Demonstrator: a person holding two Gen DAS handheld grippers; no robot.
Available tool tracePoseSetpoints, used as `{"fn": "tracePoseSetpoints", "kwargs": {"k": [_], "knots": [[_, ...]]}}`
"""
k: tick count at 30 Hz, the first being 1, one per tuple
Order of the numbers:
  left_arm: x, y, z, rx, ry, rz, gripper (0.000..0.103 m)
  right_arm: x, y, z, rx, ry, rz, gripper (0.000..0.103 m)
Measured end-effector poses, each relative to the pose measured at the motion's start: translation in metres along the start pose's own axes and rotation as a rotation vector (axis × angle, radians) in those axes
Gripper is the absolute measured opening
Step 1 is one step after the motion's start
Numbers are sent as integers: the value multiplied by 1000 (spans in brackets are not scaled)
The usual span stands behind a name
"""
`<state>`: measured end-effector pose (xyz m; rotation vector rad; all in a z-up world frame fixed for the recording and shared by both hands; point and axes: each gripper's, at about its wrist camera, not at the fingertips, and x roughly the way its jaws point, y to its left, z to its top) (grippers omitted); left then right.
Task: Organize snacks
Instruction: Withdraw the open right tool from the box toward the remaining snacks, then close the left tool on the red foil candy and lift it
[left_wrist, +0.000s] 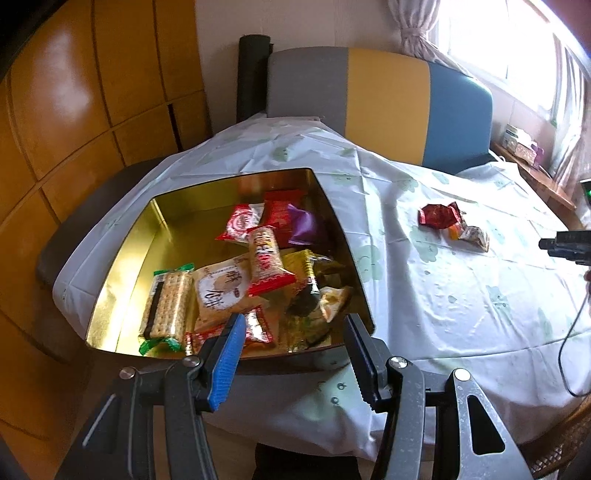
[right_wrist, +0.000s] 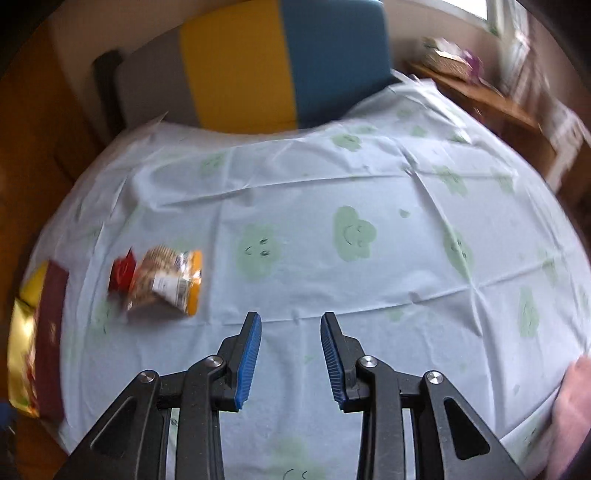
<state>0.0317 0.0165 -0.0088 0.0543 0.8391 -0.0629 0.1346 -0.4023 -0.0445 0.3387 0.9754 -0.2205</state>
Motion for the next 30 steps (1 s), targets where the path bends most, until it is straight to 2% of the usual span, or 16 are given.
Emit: {"fn": "tracePoseSetpoints", "kwargs": {"k": [2, 6, 11, 19, 24, 27, 30], "knots": [[1, -6, 1, 18, 3, -7, 56, 1, -8, 0, 52, 21, 10, 34], [1, -19, 5, 43, 1, -33, 56, 4, -11, -1, 80, 41, -14, 34], [2, -40, 12, 92, -1, -80, 56, 9, -15, -3, 95, 69, -22, 34], [10, -84, 34, 145, 17, -178, 56, 7, -14, -1, 100, 64, 5, 34], [31, -114, 57, 134, 69, -265, 56, 3, -8, -1, 82, 58, 35, 35], [45, -134, 69, 173, 63, -264, 56, 1, -7, -1, 81, 55, 50, 35], [65, -149, 78, 205, 104, -273, 56, 0, -7, 0, 85, 51, 60, 35]]}}
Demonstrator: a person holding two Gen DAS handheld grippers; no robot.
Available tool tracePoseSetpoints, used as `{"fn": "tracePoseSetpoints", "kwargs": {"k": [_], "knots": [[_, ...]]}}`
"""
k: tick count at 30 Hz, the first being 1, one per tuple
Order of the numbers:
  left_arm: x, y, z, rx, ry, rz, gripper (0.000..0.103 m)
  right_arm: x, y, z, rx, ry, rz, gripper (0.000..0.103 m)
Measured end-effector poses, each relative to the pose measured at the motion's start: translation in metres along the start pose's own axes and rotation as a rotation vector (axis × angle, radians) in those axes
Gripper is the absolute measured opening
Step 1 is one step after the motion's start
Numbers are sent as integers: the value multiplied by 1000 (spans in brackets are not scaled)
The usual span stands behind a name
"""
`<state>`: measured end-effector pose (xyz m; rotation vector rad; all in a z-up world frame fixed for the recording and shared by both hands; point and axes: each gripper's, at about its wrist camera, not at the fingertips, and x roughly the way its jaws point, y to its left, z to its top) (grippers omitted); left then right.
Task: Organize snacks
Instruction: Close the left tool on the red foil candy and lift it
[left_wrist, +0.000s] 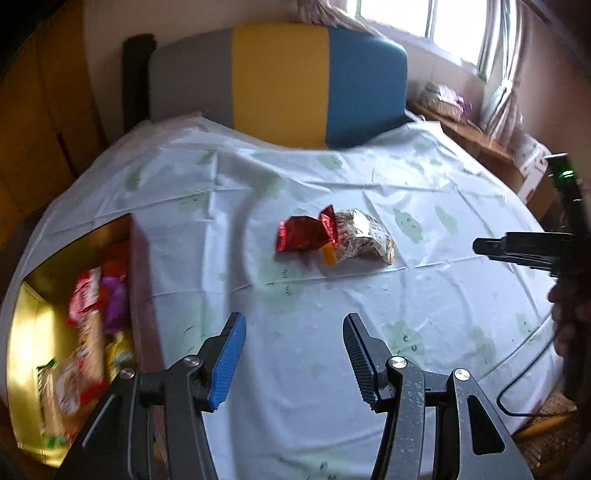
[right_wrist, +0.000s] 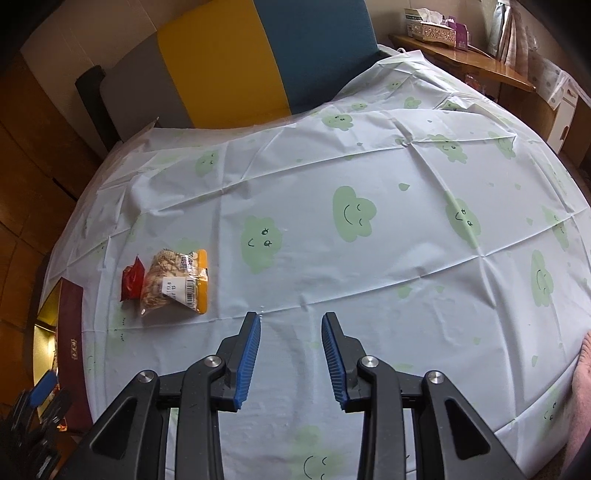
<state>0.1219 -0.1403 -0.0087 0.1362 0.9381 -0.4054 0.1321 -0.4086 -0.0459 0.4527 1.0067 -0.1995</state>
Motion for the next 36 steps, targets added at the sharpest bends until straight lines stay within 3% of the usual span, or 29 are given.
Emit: {"fn": "tracePoseSetpoints", "kwargs": {"k": [3, 6, 18, 20, 21, 24, 27, 30, 31, 33, 36], "knots": [[21, 1, 19, -22, 35, 5, 63, -2, 0, 0, 3, -5, 15, 35], [31, 1, 34, -39, 7, 6, 75, -3, 2, 1, 1, -6, 30, 35], [104, -12, 84, -87, 32, -39, 79, -2, 10, 1, -28, 12, 77, 35], [117, -8, 85, -100, 41, -30, 68, -2, 11, 1, -32, 13, 80, 35], [125, -4, 84, -110, 62, -41, 46, -2, 12, 0, -35, 12, 79, 35], [123, 9, 77, -158, 48, -103, 44, -2, 13, 0, -46, 13, 79, 35], [108, 9, 65, -116, 20, -100, 34, -2, 16, -1, -58, 10, 75, 35], [89, 10, 47, -111, 16, -97, 31, -1, 16, -2, -69, 12, 65, 35], [82, 9, 39, -100, 6, -97, 19, -1, 16, -2, -70, 12, 62, 35], [73, 6, 25, -74, 2, -66, 20, -1, 16, -2, -71, 11, 55, 35], [62, 5, 6, -60, 11, -99, 19, 1, 16, -4, -71, 13, 38, 35]]}}
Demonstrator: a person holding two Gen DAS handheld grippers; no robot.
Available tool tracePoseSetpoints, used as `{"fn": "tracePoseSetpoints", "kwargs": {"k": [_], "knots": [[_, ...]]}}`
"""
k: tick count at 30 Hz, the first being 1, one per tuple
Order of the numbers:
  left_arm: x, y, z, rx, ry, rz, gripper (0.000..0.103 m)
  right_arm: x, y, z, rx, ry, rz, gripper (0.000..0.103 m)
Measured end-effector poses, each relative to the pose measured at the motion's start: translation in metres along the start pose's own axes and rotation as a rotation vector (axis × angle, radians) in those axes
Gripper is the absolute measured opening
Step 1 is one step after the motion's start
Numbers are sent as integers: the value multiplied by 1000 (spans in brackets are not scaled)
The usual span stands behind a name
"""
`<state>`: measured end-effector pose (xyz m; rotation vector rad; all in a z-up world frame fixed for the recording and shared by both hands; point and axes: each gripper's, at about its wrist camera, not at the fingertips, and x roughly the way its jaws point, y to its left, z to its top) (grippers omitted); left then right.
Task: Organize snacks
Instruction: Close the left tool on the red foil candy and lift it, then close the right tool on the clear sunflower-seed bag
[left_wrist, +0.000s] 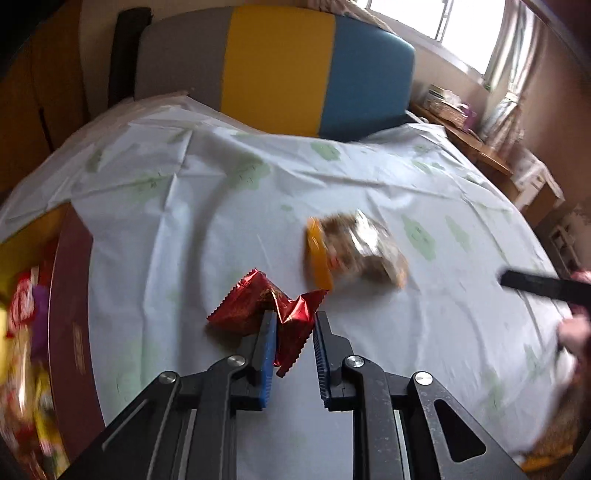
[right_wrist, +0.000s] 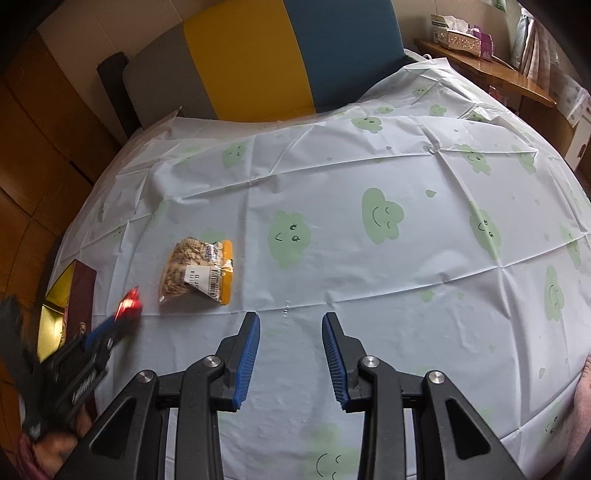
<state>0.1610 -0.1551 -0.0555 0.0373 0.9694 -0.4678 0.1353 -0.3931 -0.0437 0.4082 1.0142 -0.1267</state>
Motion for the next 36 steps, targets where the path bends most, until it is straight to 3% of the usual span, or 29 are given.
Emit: {"fn": "tracePoseSetpoints", "kwargs": {"k": [5, 9, 14, 19, 24, 27, 30, 36], "knots": [[-17, 2, -27, -15, 64, -74, 23, 1, -2, -1, 7, 2, -19, 35], [-29, 9, -42, -70, 101, -111, 49, 1, -2, -2, 2, 2, -31, 35], [-42, 17, -38, -165, 91, -145, 51, -1, -2, -1, 4, -4, -26, 35], [-33, 16, -17, -223, 103, -140, 59, -3, 0, -2, -6, -8, -19, 35], [-6, 6, -1, -225, 128, -67, 71, -5, 0, -1, 2, -8, -9, 35], [10, -1, 1, -206, 147, -24, 69, -3, 1, -1, -2, -2, -5, 35], [22, -10, -3, -104, 150, 35, 37, -2, 1, 0, -7, 0, -5, 35], [2, -11, -29, 52, 64, 62, 36, 1, 3, -2, -18, 7, -10, 35]]}}
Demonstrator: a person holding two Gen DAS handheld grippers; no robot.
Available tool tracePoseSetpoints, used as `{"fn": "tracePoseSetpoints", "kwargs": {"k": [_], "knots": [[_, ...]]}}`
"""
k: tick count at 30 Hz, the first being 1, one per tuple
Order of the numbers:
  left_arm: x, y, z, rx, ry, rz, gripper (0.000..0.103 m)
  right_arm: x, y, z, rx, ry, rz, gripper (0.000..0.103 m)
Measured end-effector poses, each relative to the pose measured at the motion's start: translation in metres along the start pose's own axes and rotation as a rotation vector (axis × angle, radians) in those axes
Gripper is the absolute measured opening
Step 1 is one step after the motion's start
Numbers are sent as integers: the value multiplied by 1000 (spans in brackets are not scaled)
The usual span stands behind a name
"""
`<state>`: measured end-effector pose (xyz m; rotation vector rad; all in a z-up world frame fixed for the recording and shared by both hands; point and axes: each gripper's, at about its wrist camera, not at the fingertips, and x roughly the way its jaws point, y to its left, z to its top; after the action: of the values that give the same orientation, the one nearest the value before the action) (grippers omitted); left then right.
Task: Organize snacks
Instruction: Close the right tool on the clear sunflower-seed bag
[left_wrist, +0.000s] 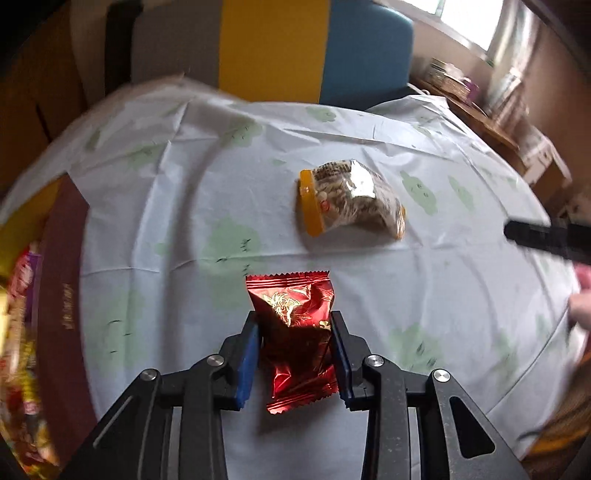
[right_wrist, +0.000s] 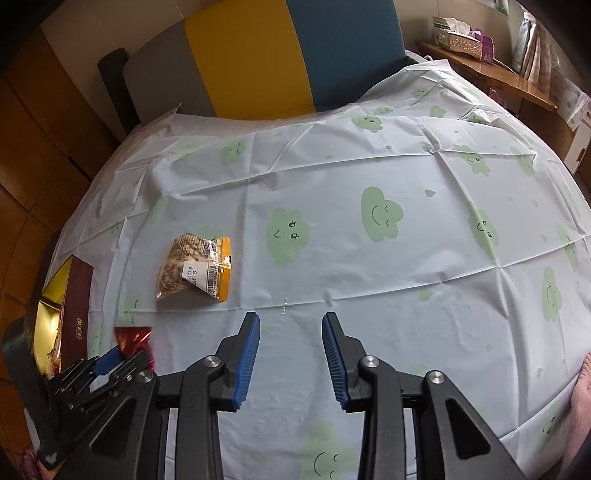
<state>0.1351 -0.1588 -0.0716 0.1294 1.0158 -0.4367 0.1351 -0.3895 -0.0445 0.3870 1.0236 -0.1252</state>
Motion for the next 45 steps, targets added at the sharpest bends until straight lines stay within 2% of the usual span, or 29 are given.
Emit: {"fn": "tracePoseSetpoints", "kwargs": {"k": [5, 12, 15, 17, 20, 22, 27, 28, 29, 30, 32, 36, 37, 38, 40, 42, 45], "knots": [[-6, 6, -24, 72, -71, 26, 37, 10, 11, -6, -56, 41, 3, 35], [-7, 17, -31, 23, -96, -34, 37, 21, 53, -21, -238, 90, 56, 35], [-8, 20, -31, 11, -98, -57, 37, 20, 76, -14, -334, 81, 54, 36], [-8, 21, -31, 7, -100, -68, 37, 26, 92, -3, -412, 83, 66, 45], [-8, 23, -31, -1, -107, -87, 37, 43, 107, 13, -491, 104, 83, 46], [-8, 24, -32, -8, -110, -95, 37, 59, 118, 21, -561, 137, 63, 48], [-8, 25, -33, -13, -117, -105, 38, 95, 141, 29, -804, 196, -63, 49], [-8, 25, -34, -16, -117, -106, 38, 99, 143, 30, -830, 204, -76, 52], [-8, 26, -33, -22, -117, -109, 38, 105, 147, 31, -867, 212, -90, 59], [-8, 26, -33, -26, -117, -110, 38, 107, 149, 33, -883, 218, -86, 63], [-8, 26, -33, -33, -116, -111, 38, 116, 154, 35, -907, 231, -81, 64], [-8, 26, -34, -40, -119, -108, 38, 126, 161, 40, -901, 198, -68, 64], [-8, 26, -34, -41, -120, -108, 38, 125, 160, 42, -878, 185, -56, 61], [-8, 26, -34, -41, -120, -107, 38, 124, 158, 43, -852, 174, -47, 45], [-7, 25, -35, -38, -122, -103, 38, 119, 155, 43, -800, 150, -48, 43], [-8, 25, -35, -40, -122, -104, 38, 113, 152, 39, -754, 162, -24, 42], [-8, 26, -35, -44, -123, -107, 38, 99, 141, 18, -707, 193, -39, 42]]}}
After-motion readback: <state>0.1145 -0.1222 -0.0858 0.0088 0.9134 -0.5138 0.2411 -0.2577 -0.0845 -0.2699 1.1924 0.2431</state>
